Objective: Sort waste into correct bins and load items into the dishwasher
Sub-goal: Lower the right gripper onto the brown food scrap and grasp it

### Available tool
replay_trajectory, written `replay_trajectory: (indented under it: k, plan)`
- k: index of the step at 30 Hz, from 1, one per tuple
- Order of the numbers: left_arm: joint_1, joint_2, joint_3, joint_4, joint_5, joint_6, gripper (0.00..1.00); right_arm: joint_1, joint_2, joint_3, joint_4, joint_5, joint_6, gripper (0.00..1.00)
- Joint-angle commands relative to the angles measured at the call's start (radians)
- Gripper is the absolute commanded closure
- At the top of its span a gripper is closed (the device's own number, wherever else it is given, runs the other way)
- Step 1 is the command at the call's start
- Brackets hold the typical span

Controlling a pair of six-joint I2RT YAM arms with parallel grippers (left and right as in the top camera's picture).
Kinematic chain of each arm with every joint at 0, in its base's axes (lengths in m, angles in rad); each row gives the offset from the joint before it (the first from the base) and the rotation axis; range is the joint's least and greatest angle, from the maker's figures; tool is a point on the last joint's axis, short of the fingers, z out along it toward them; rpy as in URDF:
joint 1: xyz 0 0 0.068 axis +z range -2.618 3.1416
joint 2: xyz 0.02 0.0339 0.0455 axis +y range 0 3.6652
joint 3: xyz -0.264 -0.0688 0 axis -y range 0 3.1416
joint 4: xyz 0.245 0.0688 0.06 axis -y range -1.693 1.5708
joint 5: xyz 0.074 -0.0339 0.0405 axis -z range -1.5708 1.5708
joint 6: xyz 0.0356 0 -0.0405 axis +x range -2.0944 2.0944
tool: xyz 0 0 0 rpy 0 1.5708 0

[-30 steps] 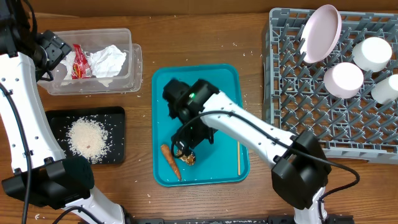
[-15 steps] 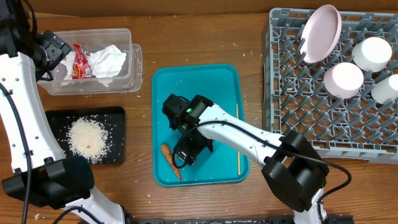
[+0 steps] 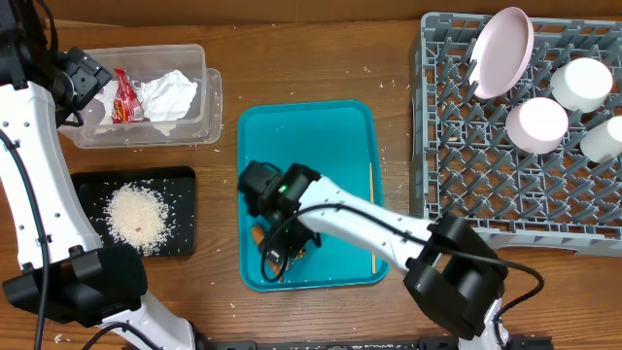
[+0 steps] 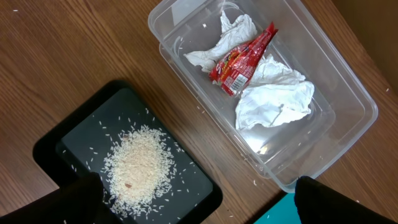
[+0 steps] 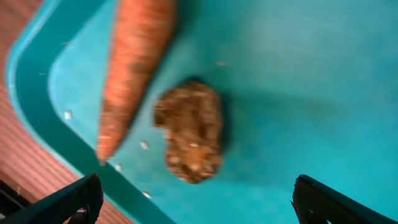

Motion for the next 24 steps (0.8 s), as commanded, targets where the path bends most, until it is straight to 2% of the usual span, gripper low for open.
replay_trajectory:
  k: [1, 24]
  plan:
    - [-0.007, 0.004, 0.003, -0.002, -0.013, -0.010, 0.00, 0.033, 0.001, -0.007, 0.014, 0.044, -0.007, 0.00]
    - [-0.007, 0.004, 0.003, -0.002, -0.013, -0.009, 0.00, -0.002, 0.087, -0.008, 0.065, 0.114, -0.006, 0.00]
